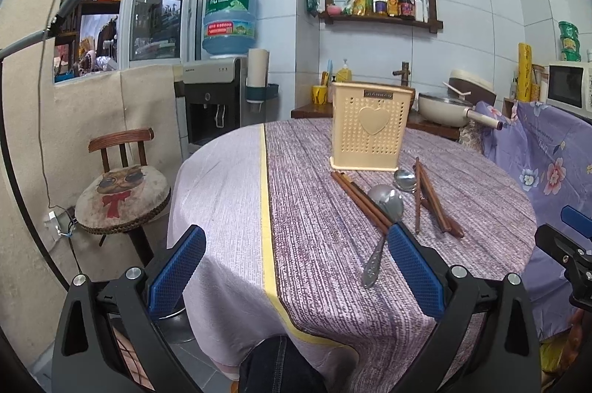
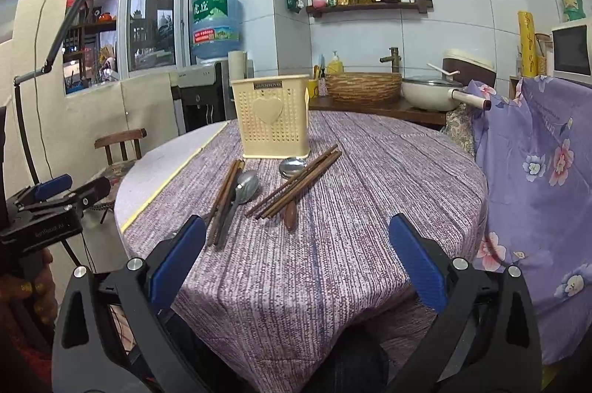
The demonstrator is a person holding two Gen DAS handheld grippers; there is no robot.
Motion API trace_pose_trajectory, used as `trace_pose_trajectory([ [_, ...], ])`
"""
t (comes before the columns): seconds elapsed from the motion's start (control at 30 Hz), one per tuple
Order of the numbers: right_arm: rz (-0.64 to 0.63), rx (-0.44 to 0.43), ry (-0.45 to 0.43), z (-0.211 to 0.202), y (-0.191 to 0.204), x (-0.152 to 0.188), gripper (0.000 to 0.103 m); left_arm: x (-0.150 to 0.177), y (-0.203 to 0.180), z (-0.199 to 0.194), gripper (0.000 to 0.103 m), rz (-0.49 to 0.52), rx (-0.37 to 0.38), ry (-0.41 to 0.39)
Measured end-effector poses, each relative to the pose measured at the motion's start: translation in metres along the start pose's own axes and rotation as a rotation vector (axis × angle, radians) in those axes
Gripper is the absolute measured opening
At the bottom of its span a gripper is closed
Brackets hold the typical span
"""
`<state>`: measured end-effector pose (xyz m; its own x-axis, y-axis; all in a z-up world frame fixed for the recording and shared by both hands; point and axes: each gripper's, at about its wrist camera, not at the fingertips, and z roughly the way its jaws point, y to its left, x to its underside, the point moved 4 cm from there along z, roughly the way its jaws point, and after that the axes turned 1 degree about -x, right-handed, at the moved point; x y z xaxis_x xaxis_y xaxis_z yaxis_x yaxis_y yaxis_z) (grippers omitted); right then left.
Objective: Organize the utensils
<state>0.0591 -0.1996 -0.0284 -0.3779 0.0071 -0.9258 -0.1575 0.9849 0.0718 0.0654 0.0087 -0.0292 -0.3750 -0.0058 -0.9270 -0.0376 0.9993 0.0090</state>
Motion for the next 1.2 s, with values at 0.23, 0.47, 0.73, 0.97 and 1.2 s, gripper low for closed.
trace_pose_trajectory([
  [0.23, 0.048, -0.008, 0.150, 0.045, -0.021, 0.009, 0.098, 0.008, 0.004, 0.035, 0.098, 0.019, -0.004, 0.163],
  [0.47, 0.077, -0.046, 0.235, 0.090, -0.039, -0.010, 0.098, -0.008, 0.003, 0.062, 0.098, 0.011, 0.033, 0.240],
  [0.73, 0.124, -0.069, 0.354, 0.159, -0.048, -0.044, 0.081, -0.034, -0.019, 0.113, 0.084, 0.019, 0.115, 0.374],
  [0.97, 0.159, -0.035, 0.464, 0.218, -0.053, -0.054, 0.066, -0.037, -0.043, 0.148, 0.073, 0.046, 0.138, 0.462],
  [1.2, 0.143, -0.039, 0.524, 0.253, -0.042, -0.054, 0.065, -0.035, -0.065, 0.169, 0.072, 0.107, 0.116, 0.496],
])
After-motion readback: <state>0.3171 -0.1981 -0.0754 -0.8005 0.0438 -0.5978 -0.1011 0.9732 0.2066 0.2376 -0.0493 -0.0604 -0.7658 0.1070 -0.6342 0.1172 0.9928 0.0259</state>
